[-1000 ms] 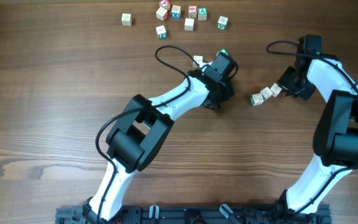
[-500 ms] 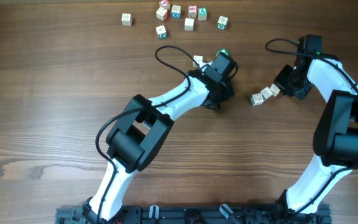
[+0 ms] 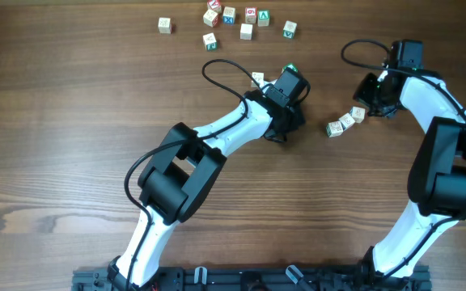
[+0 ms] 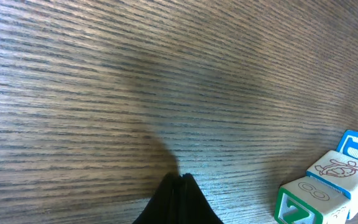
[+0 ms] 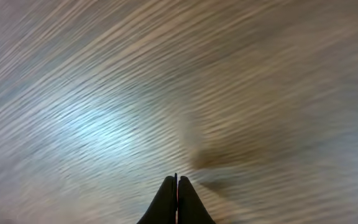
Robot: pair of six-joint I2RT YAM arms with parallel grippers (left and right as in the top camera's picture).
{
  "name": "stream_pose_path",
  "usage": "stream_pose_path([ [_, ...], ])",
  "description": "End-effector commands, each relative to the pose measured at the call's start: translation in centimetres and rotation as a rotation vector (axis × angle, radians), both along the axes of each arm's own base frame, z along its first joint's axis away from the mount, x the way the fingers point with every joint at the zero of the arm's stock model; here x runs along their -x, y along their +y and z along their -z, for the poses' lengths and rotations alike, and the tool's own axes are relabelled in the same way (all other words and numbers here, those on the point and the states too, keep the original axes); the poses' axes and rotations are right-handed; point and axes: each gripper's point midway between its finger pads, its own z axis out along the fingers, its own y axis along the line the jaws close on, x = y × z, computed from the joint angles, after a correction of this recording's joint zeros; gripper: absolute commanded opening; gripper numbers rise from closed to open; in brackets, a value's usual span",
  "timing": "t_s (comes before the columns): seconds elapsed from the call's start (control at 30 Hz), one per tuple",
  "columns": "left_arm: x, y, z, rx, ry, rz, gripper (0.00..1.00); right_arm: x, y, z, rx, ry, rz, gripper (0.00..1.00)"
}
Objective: Form a horizontal line
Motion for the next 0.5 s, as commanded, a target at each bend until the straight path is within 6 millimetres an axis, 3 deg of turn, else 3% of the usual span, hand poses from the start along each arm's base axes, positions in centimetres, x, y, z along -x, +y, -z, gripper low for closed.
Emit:
stream_pose_path([
  [0.0,0.5,2.4,2.7,-0.088,0.037,-0.037,0.04,-0.8,1.5,-0.8,-0.066,-0.046,-0.091,0.04],
  [0.13,0.5,2.4,2.7,-0.088,0.037,-0.037,0.04,-0.9,-0.6,-0.6,0.014,-0.039,-0.011,0.04],
  [0.3,0.4,2.4,2.7,-0.09,0.035,-0.039,0.04,2.2,-6.9,-0.1,0.259,0.09,0.306,0.04],
  [0.37,0.4,2.4,2.7,-0.086,0.032,-0.039,0.04,3.3,-6.4,0.3,0.238,0.137,0.314,0.04],
  [0.47,0.3,2.2,2.6,-0.081,0.026,-0.038,0.04,3.6,-2.9,0.8,0.068,0.167,0.194,0.04],
])
